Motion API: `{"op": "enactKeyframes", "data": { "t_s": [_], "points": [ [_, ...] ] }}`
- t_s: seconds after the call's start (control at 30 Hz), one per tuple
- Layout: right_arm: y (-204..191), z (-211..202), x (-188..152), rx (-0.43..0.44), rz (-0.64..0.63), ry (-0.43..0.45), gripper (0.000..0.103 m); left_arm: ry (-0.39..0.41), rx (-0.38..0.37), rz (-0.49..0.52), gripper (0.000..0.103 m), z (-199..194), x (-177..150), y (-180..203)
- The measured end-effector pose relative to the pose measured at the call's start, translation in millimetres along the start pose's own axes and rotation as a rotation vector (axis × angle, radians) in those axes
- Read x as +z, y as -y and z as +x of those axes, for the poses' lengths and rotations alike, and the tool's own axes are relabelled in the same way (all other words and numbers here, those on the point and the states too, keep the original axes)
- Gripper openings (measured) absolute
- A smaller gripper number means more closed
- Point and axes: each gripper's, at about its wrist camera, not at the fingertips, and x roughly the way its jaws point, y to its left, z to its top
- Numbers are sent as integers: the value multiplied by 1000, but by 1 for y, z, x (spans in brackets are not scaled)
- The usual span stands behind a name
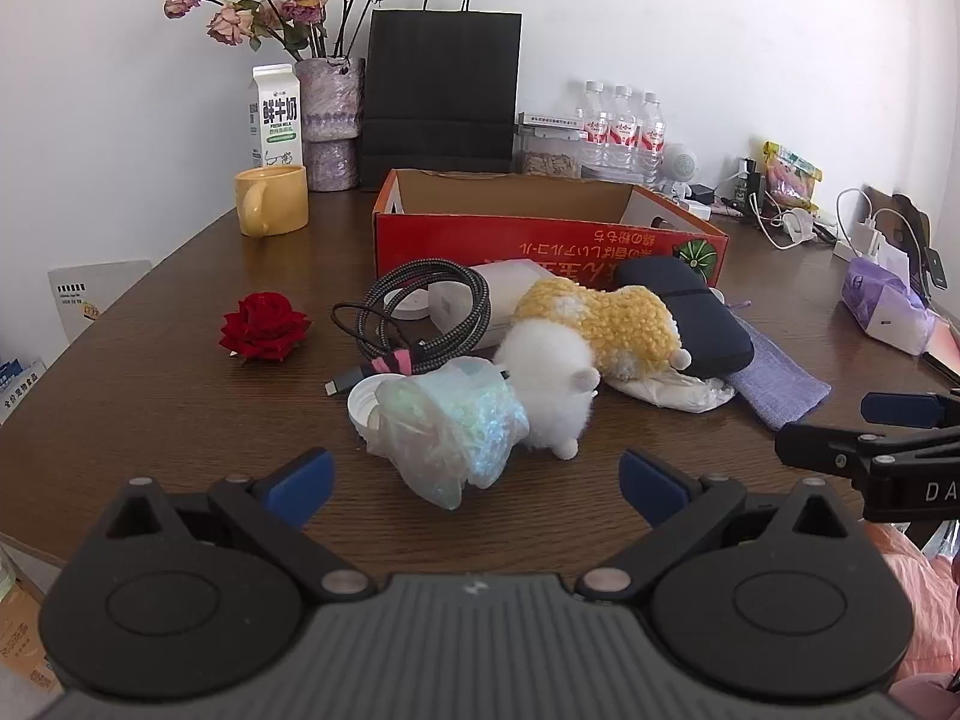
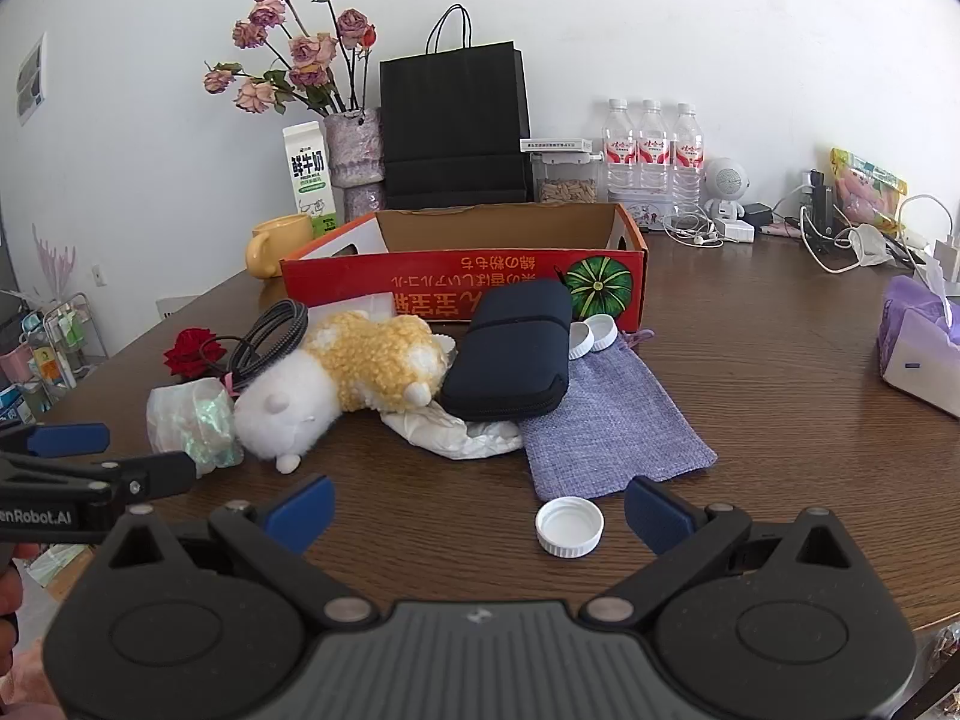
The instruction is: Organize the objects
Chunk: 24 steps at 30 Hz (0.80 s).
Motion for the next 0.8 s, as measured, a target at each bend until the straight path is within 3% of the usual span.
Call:
{"op": "enactKeyframes", "data": {
  "t_s": [0.8],
  "points": [
    [0,-2,0,0,1,4,103,-2,3,-14,103,0,0,-1]
  ]
}}
